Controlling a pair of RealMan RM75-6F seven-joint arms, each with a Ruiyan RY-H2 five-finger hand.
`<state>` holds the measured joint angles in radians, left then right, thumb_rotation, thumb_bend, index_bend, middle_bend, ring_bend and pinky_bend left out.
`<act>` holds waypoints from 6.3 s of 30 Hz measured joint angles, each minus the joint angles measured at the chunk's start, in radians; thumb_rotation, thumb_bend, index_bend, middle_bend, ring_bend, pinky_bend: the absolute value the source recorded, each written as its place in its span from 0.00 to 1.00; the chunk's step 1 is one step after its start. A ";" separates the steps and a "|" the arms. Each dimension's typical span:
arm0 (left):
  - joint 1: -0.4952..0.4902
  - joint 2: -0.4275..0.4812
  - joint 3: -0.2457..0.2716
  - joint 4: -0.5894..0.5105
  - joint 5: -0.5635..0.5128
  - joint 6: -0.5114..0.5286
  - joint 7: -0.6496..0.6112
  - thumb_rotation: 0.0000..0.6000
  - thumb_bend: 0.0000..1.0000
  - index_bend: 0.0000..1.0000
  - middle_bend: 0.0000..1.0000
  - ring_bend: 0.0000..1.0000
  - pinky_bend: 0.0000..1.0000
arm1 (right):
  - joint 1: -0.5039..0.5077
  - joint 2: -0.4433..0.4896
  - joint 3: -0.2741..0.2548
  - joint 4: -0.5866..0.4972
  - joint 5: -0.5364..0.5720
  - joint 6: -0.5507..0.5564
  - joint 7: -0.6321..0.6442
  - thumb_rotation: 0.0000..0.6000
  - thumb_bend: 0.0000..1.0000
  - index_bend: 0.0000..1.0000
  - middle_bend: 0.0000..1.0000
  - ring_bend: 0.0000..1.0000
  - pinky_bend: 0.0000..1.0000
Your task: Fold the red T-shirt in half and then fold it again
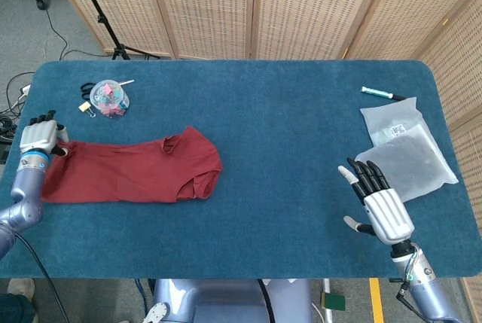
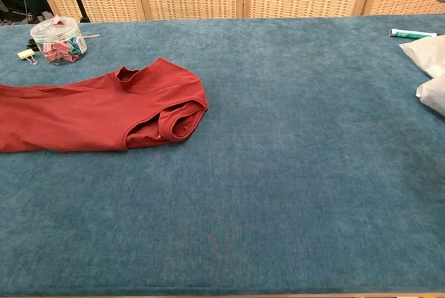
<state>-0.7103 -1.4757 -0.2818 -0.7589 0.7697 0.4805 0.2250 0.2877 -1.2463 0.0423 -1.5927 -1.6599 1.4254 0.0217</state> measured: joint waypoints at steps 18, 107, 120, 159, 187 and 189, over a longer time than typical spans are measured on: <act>0.027 0.140 -0.010 -0.504 0.227 0.295 -0.089 1.00 0.55 0.76 0.00 0.00 0.00 | 0.000 0.009 0.000 -0.003 -0.001 -0.001 0.016 1.00 0.00 0.00 0.00 0.00 0.00; 0.115 0.058 0.324 -0.240 0.884 0.749 -0.622 1.00 0.22 0.32 0.00 0.00 0.00 | 0.001 0.012 0.006 -0.004 0.013 -0.008 0.018 1.00 0.00 0.00 0.00 0.00 0.00; 0.098 -0.034 0.343 -0.120 0.946 0.784 -0.559 1.00 0.26 0.36 0.00 0.00 0.00 | 0.000 0.014 0.012 -0.001 0.022 -0.008 0.021 1.00 0.00 0.00 0.00 0.00 0.00; 0.052 -0.077 0.389 -0.076 0.989 0.754 -0.427 1.00 0.37 0.57 0.00 0.00 0.00 | -0.002 0.020 0.018 -0.001 0.030 -0.005 0.032 1.00 0.00 0.00 0.00 0.00 0.00; 0.059 -0.076 0.378 -0.078 0.988 0.826 -0.448 1.00 0.51 0.72 0.00 0.00 0.00 | -0.004 0.022 0.017 -0.005 0.027 -0.002 0.029 1.00 0.00 0.00 0.00 0.00 0.00; 0.055 -0.073 0.374 -0.088 0.994 0.842 -0.440 1.00 0.51 0.72 0.00 0.00 0.00 | -0.004 0.022 0.017 -0.005 0.027 -0.002 0.030 1.00 0.00 0.00 0.00 0.00 0.00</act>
<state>-0.6552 -1.5489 0.0923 -0.8471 1.7637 1.3222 -0.2154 0.2834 -1.2242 0.0594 -1.5981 -1.6331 1.4238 0.0513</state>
